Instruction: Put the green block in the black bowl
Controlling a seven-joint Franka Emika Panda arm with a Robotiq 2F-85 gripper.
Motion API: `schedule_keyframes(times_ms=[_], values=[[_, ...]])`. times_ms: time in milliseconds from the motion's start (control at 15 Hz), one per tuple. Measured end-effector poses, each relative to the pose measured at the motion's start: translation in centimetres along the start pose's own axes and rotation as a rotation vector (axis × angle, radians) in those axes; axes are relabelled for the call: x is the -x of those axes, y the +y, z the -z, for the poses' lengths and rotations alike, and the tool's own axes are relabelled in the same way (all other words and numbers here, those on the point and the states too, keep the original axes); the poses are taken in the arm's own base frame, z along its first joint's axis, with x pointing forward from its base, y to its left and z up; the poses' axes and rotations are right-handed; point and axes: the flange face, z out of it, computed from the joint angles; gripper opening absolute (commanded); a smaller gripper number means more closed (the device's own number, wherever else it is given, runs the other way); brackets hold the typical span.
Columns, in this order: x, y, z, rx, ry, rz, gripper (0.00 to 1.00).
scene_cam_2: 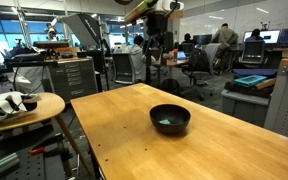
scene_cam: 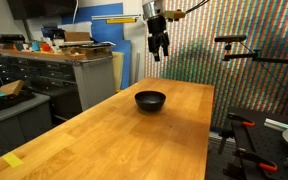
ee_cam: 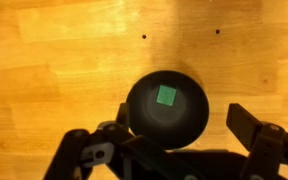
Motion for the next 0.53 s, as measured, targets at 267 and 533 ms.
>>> schedule_keyframes(times_ms=[267, 533], values=[[0.7, -0.5, 2.1, -0.003, 0.039, 0.028, 1.0], [0.7, -0.5, 2.1, -0.003, 0.038, 0.031, 1.0]])
